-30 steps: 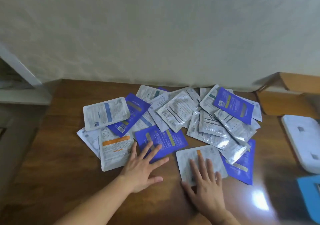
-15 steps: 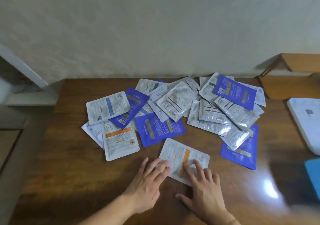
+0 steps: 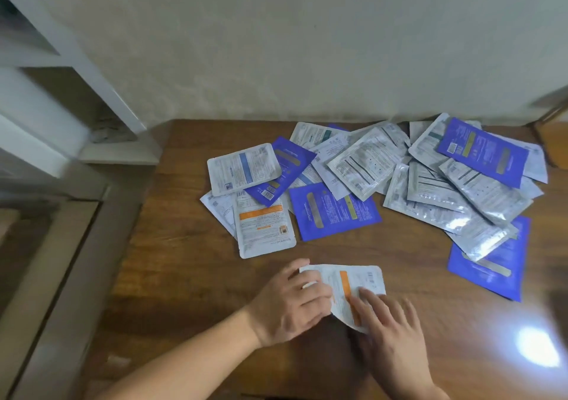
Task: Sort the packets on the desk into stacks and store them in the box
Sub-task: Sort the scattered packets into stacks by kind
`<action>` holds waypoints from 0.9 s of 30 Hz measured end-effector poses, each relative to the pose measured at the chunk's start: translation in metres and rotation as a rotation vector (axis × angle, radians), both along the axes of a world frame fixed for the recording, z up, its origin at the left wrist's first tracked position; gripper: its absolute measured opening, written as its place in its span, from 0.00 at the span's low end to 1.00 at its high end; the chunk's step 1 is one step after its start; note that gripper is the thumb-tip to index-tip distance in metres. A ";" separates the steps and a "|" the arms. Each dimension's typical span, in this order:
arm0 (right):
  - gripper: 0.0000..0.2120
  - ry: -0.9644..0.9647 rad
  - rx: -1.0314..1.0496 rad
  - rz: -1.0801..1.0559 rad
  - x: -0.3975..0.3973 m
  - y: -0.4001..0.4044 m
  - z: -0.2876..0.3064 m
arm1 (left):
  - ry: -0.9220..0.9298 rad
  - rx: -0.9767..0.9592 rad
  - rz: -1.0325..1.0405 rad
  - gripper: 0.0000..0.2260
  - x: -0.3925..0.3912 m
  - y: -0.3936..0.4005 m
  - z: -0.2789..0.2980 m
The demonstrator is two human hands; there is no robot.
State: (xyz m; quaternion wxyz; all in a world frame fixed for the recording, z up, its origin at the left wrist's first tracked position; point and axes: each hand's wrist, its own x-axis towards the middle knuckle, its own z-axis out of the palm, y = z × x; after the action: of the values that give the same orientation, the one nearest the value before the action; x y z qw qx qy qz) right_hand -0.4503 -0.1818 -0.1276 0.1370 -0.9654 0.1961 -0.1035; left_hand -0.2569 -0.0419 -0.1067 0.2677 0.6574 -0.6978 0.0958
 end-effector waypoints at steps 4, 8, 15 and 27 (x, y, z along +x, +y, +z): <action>0.07 -0.202 0.398 -0.138 0.017 0.012 0.049 | 0.278 -0.318 0.214 0.10 -0.010 -0.009 0.054; 0.10 -0.072 0.896 -0.297 0.032 0.006 0.050 | 0.162 -0.040 0.251 0.20 -0.011 -0.004 0.037; 0.06 0.178 0.853 -0.484 0.038 -0.003 0.020 | 0.050 0.852 0.237 0.36 -0.020 0.019 -0.038; 0.56 0.443 -0.009 0.285 0.017 -0.046 -0.005 | 0.122 0.951 0.250 0.54 -0.004 0.014 -0.018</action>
State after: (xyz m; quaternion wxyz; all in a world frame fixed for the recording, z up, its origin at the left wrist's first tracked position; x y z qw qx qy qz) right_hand -0.4331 -0.2280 -0.1324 0.0999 -0.9830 0.0829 0.1300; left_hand -0.2613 -0.0278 -0.1252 -0.0349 0.7899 -0.5631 -0.2406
